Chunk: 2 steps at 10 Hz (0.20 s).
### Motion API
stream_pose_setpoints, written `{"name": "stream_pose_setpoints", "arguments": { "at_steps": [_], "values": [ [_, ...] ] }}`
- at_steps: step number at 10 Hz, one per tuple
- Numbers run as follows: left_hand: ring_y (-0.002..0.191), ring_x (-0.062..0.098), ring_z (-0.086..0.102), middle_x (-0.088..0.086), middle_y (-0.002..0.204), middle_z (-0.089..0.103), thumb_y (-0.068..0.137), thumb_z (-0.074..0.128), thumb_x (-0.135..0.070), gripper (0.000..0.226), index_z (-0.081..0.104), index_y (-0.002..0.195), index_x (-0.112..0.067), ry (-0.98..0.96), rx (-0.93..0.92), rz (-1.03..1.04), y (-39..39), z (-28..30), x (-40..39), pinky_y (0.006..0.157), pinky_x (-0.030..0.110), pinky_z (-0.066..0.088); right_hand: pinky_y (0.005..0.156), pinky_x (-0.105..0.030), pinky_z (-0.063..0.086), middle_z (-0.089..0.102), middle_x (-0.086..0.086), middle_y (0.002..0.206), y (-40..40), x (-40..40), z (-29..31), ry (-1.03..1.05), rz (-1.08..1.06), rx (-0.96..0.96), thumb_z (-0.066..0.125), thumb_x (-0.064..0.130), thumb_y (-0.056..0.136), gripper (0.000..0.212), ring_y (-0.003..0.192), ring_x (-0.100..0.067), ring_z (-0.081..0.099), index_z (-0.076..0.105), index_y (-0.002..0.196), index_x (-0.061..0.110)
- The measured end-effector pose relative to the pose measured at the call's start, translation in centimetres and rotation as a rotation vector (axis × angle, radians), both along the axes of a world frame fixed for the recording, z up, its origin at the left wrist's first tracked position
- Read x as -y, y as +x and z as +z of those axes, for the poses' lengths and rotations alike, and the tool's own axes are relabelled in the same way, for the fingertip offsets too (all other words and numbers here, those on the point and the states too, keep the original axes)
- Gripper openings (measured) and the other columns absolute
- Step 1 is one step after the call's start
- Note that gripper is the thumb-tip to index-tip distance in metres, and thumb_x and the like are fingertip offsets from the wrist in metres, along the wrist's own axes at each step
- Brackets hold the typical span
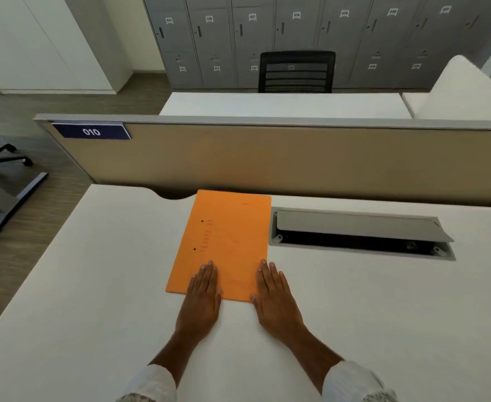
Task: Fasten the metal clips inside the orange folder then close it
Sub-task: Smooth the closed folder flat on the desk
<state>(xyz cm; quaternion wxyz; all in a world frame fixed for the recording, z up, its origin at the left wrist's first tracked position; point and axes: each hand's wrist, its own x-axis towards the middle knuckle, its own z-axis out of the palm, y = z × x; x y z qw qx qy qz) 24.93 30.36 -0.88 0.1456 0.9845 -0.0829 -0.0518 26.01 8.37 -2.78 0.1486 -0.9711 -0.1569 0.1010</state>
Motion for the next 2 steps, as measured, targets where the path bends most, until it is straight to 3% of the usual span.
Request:
{"name": "stream_pose_setpoints", "arguments": {
  "at_steps": [2],
  "values": [
    [0.152, 0.028, 0.014, 0.013, 0.163, 0.022, 0.104, 0.012, -0.038, 0.062, 0.024, 0.153, -0.003, -0.031, -0.005, -0.025, -8.1, 0.3, 6.3, 0.123, 0.035, 0.005, 0.125, -0.042, 0.002, -0.016, -0.003, 0.164, -9.7, 5.3, 0.8, 0.001, -0.143, -0.029, 0.012, 0.048, 0.101, 0.065, 0.150, -0.020, -0.018, -0.005, 0.155, 0.015]
  ]
}}
